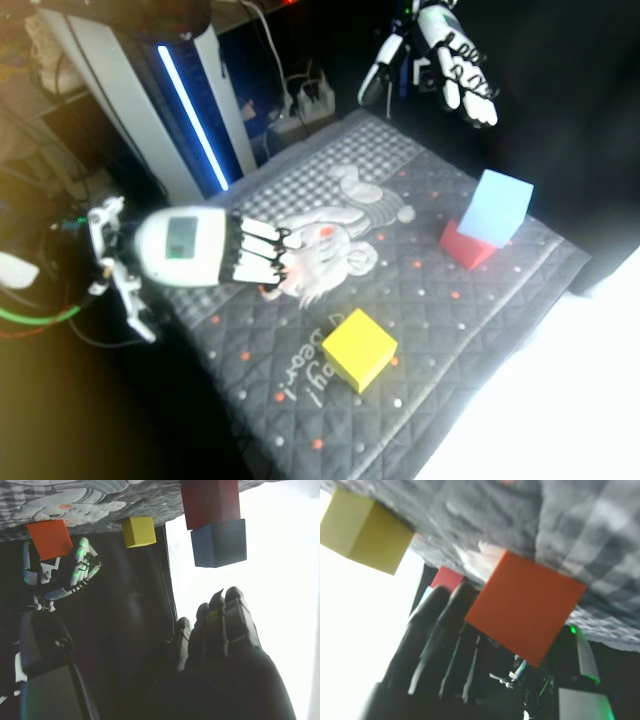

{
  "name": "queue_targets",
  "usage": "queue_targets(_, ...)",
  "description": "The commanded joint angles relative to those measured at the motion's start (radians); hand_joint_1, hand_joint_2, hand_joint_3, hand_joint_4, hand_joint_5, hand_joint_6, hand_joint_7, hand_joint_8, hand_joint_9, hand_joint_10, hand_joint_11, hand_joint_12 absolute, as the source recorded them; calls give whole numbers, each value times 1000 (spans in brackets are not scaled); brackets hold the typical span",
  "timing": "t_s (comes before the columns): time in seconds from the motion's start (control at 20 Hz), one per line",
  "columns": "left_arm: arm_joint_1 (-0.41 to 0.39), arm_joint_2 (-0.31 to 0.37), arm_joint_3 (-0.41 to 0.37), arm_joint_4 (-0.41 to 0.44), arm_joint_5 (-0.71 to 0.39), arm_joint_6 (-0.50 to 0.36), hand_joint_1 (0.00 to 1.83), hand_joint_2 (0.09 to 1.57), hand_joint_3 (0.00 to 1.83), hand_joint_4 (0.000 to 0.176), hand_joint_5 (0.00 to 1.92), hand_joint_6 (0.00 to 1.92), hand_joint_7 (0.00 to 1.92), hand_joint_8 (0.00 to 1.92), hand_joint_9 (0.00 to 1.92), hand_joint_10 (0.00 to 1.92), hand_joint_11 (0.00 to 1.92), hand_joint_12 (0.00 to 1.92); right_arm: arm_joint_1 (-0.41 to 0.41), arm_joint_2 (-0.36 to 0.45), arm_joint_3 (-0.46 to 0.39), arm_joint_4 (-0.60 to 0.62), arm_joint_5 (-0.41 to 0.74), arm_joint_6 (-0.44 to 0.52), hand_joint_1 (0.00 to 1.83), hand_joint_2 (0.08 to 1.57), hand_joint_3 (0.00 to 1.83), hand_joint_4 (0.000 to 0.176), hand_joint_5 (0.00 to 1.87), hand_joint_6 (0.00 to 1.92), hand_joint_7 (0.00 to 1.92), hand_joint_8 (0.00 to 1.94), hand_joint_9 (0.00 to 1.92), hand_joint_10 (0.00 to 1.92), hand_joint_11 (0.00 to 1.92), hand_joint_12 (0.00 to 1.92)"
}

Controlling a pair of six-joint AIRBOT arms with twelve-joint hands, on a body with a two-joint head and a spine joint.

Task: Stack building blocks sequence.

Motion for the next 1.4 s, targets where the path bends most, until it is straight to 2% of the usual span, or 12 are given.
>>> queue_targets(0.0,-3,-2,6,-12,-127,-8,928,729,14,119,8,3,0,0,0,0,0,0,10,3,7,25,75,-1,1257,1063,0,0,1043,800,1182,771,1196,682,906,1471)
queue_targets(0.1,-3,-4,8,-12,-127,-9,915,735,14,121,9,3,0,0,0,0,0,0,23,4,12,26,76,-1,1252,1074,0,0,1057,750,1115,919,1065,997,828,1641)
queue_targets(0.15,-2,-5,9,-12,-128,-11,914,739,15,112,12,4,0,0,0,0,0,0,36,5,15,26,76,-1,1197,1070,0,0,1084,783,1051,1276,1028,1573,960,1865)
queue_targets(0.2,-2,-5,9,-12,-129,-12,906,741,14,110,10,3,0,0,0,0,0,0,44,7,16,26,76,-1,1187,1065,0,0,1099,772,1055,1611,1114,1851,1169,1910)
queue_targets(0.3,-1,-7,10,-13,-130,-12,887,737,10,122,19,5,0,0,0,0,0,0,70,10,22,23,77,-1,1170,1087,1,0,1048,851,1116,1640,1210,1918,1292,1921)
queue_targets(0.35,0,-8,10,-14,-130,-13,903,733,7,119,25,7,0,0,0,0,0,0,82,12,24,22,78,-1,1170,1087,0,0,1047,852,1118,1594,1217,1920,1304,1921)
queue_targets(0.4,2,-8,10,-15,-131,-13,903,733,6,123,26,7,0,0,0,0,0,0,95,15,27,22,82,-1,1179,1075,0,0,1074,811,913,1504,871,1867,941,1921)
queue_targets(0.55,7,-10,10,-17,-136,-17,894,730,4,153,16,0,0,0,0,0,0,0,165,21,48,22,94,-1,1165,1106,2,0,1001,929,1036,1218,1072,1642,1037,1909)
queue_targets(0.7,10,-12,11,-17,-142,-21,898,731,3,129,29,6,0,0,0,0,0,0,243,19,82,31,94,-1,1275,1094,0,0,933,882,1140,926,1164,1003,1071,1422)
queue_targets(0.85,10,-13,10,-17,-146,-22,896,733,3,131,28,4,0,0,0,0,0,0,300,4,119,65,93,-19,1281,1074,0,0,1006,753,1159,907,1152,1152,1002,1626)
queue_targets(0.95,10,-15,11,-16,-146,-23,897,725,0,132,35,5,0,0,0,0,0,0,334,-5,136,119,86,-83,1268,1067,1,0,1049,732,1141,888,1173,929,1026,1448)
queue_targets(1.35,10,-23,19,-15,-139,-31,912,737,3,115,41,4,0,0,0,0,0,0,411,-122,270,206,-31,-96,1278,1081,1,0,1040,666,1103,1001,1145,869,823,1293)
